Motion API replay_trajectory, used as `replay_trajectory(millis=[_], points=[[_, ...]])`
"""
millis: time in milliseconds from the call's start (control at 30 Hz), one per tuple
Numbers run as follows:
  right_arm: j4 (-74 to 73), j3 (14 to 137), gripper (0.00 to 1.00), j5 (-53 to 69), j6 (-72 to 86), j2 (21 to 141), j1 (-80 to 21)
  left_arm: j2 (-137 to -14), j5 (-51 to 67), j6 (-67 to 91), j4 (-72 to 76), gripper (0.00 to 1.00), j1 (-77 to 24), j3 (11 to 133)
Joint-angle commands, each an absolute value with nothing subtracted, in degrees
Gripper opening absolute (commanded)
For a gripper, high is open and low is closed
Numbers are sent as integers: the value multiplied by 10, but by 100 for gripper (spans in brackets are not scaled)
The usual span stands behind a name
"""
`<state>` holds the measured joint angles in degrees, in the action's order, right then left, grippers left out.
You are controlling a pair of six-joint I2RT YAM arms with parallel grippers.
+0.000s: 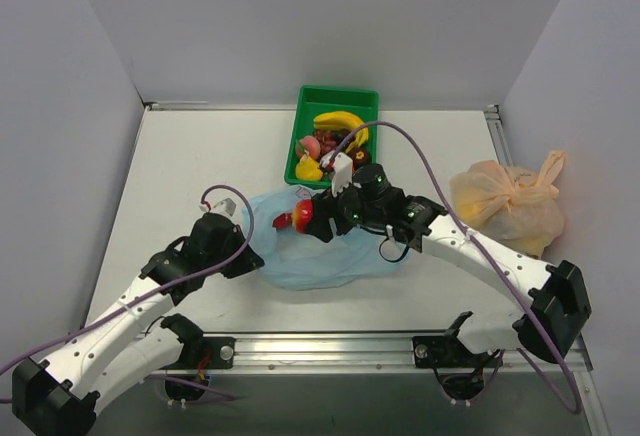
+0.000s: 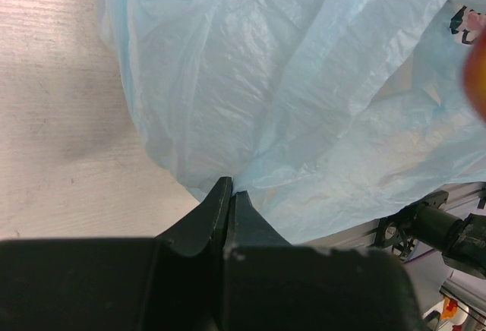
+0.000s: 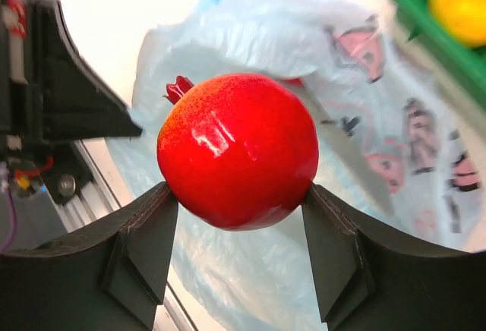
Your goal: Untie the knot of the plastic bag and take out the fruit
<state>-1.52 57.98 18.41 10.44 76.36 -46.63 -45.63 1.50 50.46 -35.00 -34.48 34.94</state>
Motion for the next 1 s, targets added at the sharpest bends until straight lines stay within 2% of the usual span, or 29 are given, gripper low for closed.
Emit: replay_trajectory(millis=[0, 200, 367, 533, 567, 633, 733, 767, 800, 867, 967], points=[[-26, 638, 7, 203, 107, 737, -419, -444, 4, 497, -354, 0, -347, 359], [-16, 720, 6, 142, 104, 806, -322, -437, 7, 496, -358, 0, -346, 359], [21, 818, 6, 127, 112, 932, -265, -432, 19, 485, -355, 0, -347, 359], [25, 918, 11, 119, 123, 1070, -240, -427, 30, 471, -344, 0, -346, 359], [30, 942, 17, 114, 129, 1086, -238, -426, 30, 469, -342, 0, -345, 359], [40, 964, 22, 110, 133, 1128, -236, -425, 36, 464, -329, 0, -345, 355], [45, 1007, 58, 110, 140, 1173, -237, -435, 40, 457, -314, 0, -345, 353], [44, 1016, 80, 109, 141, 1179, -236, -440, 44, 455, -312, 0, -345, 354], [43, 1024, 89, 108, 143, 1183, -237, -450, 46, 454, -311, 0, -345, 356], [33, 1025, 99, 112, 141, 1176, -240, -459, 47, 450, -308, 0, -345, 359], [21, 996, 100, 123, 121, 1135, -252, -470, 47, 447, -303, 0, -345, 360]])
